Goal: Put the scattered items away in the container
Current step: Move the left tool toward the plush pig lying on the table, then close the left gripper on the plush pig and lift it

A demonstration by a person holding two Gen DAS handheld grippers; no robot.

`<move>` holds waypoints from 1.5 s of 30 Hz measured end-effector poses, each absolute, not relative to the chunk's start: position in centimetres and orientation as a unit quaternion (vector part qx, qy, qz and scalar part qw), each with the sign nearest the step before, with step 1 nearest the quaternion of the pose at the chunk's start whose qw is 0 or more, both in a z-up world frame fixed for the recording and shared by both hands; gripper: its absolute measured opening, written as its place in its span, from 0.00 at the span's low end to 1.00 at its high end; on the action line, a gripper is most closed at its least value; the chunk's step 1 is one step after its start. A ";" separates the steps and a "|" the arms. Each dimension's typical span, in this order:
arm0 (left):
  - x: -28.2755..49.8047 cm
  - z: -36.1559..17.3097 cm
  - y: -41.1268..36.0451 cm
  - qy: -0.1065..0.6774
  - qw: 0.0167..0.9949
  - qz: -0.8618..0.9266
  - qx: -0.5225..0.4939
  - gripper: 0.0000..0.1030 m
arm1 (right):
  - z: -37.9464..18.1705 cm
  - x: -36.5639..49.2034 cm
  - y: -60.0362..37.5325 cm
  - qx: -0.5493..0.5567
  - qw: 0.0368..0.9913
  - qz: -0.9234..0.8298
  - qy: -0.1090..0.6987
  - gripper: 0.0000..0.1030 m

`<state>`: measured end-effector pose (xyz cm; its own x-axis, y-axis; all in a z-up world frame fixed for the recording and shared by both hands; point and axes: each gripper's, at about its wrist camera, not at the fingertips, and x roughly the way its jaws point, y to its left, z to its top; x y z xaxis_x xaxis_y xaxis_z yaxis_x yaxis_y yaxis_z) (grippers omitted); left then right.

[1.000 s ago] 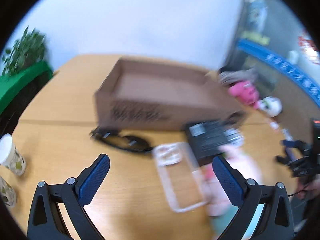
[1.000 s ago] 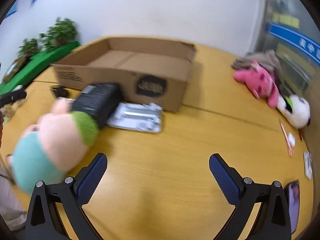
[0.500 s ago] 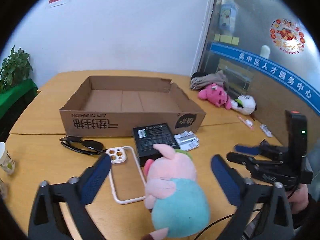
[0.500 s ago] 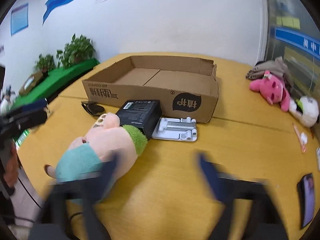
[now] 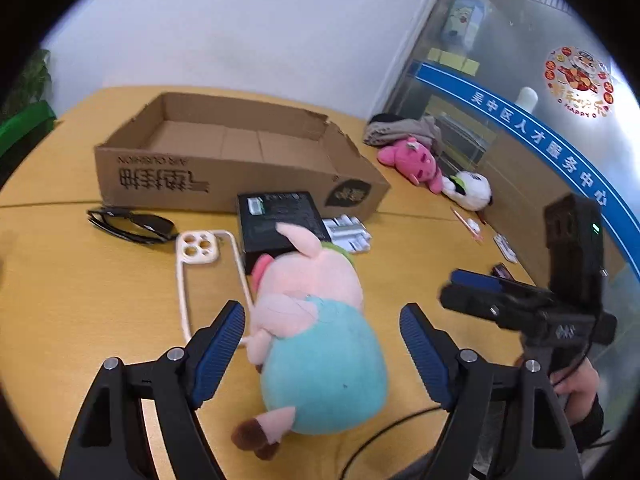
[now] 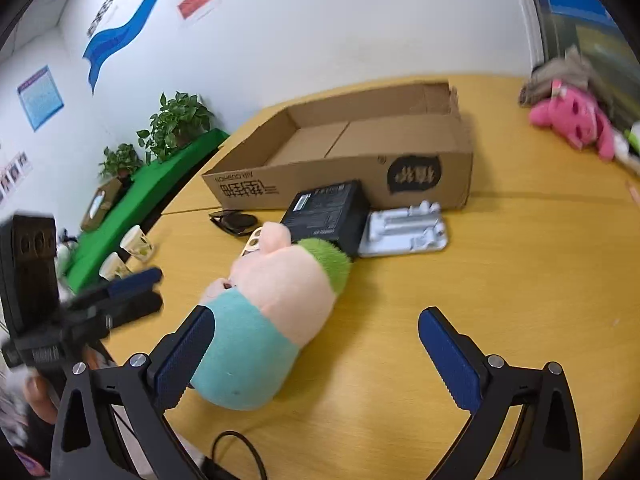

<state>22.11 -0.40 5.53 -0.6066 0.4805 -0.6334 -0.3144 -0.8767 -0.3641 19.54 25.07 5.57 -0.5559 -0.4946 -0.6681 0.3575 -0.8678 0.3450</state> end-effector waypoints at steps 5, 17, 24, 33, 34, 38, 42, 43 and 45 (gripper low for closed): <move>22.0 2.7 0.4 -0.100 0.231 0.872 -0.420 0.77 | 4.1 17.7 24.2 0.439 0.246 -0.856 -0.122 1.00; 22.2 -0.4 0.6 -0.132 0.274 0.843 -0.444 0.78 | 0.3 14.5 20.1 0.497 0.260 -0.810 -0.172 1.00; 22.2 -1.7 0.6 -0.144 0.303 0.824 -0.456 0.80 | -1.3 15.2 19.4 0.479 0.276 -0.814 -0.178 0.99; 22.8 -2.1 0.0 -0.149 0.325 0.817 -0.453 0.64 | -0.4 16.9 19.1 0.451 0.295 -0.827 -0.160 0.67; 22.9 -1.8 -0.2 -0.151 0.325 0.817 -0.451 0.61 | -0.1 16.9 18.8 0.452 0.298 -0.826 -0.158 0.67; 22.4 -0.9 -0.9 -0.159 0.319 0.821 -0.447 0.59 | 1.1 16.9 17.3 0.440 0.305 -0.834 -0.132 0.66; 21.0 1.4 -1.8 -0.154 0.315 0.834 -0.426 0.59 | 2.9 15.6 16.4 0.425 0.308 -0.840 -0.138 0.66; 20.3 2.5 -2.0 -0.151 0.317 0.839 -0.417 0.59 | 3.8 15.1 16.2 0.417 0.310 -0.843 -0.137 0.66; 19.0 4.3 -2.4 -0.147 0.321 0.846 -0.399 0.59 | 6.1 14.0 15.7 0.399 0.313 -0.852 -0.128 0.66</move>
